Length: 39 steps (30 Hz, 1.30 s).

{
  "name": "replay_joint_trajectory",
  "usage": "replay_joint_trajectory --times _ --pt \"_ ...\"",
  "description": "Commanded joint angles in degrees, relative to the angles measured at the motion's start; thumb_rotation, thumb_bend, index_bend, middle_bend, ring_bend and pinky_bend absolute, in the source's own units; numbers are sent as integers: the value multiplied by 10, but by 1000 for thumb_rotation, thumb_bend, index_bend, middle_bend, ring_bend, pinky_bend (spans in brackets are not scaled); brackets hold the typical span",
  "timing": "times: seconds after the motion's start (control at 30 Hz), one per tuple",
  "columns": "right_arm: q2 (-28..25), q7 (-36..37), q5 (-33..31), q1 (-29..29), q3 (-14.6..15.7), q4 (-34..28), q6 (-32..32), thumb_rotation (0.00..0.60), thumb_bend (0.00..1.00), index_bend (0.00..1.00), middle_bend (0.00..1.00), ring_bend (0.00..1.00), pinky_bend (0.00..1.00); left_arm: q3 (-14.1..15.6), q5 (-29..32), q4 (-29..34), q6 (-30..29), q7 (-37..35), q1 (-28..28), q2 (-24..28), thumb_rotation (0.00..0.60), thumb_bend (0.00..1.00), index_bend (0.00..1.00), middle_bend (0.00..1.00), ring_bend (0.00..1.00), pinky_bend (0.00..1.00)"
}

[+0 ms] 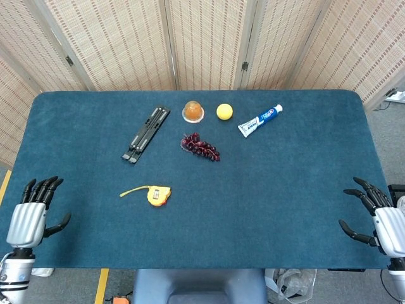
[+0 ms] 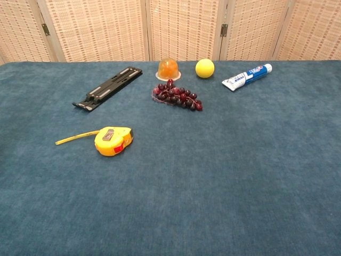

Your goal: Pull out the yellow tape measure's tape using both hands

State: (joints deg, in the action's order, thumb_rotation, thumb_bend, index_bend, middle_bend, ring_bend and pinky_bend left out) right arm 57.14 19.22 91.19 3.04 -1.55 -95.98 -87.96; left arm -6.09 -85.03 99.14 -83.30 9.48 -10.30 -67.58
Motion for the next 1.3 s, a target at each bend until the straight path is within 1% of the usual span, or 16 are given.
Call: replay_joint_trajectory --times 0.03,0.1,0.2,0.3,0.43,0.63,0.8,0.87,1.0,1.2,1.3 --pt "-2 0 0 -1 -1 -2 -2 600 320 232 114 118 134 -7 -21 15 28 12 -30 3 600 342 147 153 134 63" --pt "-4 1 -1 -1 -2 -2 -3 600 319 232 114 118 134 -12 -25 22 48 18 -47 1 600 342 135 153 132 62" --pt "-6 2 0 -1 -3 -2 -4 600 319 232 115 118 134 -17 -19 33 95 43 -80 -2 600 341 103 144 118 58" --pt "-7 2 1 -1 -3 -3 -4 600 319 232 114 118 134 -19 3 45 153 80 -113 -6 600 324 65 108 89 48" --pt "-7 3 -2 -1 -4 -2 -3 600 319 232 114 117 134 -23 41 45 208 119 -151 -33 600 311 27 86 75 45" --pt "-8 5 -4 0 -5 -1 0 600 319 232 114 118 134 -21 104 25 256 175 -188 -81 600 308 2 58 67 45" --pt "-7 9 -6 -1 -5 3 0 600 319 232 114 117 135 -30 162 3 266 217 -213 -121 600 307 3 52 64 46" --pt "-7 11 -7 -2 -5 4 -1 600 320 232 114 115 134 -34 180 -5 264 228 -221 -134 600 307 22 52 68 47" --pt "-6 15 -8 -4 -5 7 -3 600 320 232 114 116 134 -35 225 -19 264 274 -241 -160 600 308 60 82 107 46" --pt "-3 23 -12 -5 -5 15 -1 600 319 232 114 116 134 -33 301 -25 269 332 -272 -181 600 309 78 94 116 45" --pt "-1 26 -12 -5 -5 18 0 600 319 231 114 117 134 -33 337 -28 277 350 -288 -188 600 317 92 94 116 45"
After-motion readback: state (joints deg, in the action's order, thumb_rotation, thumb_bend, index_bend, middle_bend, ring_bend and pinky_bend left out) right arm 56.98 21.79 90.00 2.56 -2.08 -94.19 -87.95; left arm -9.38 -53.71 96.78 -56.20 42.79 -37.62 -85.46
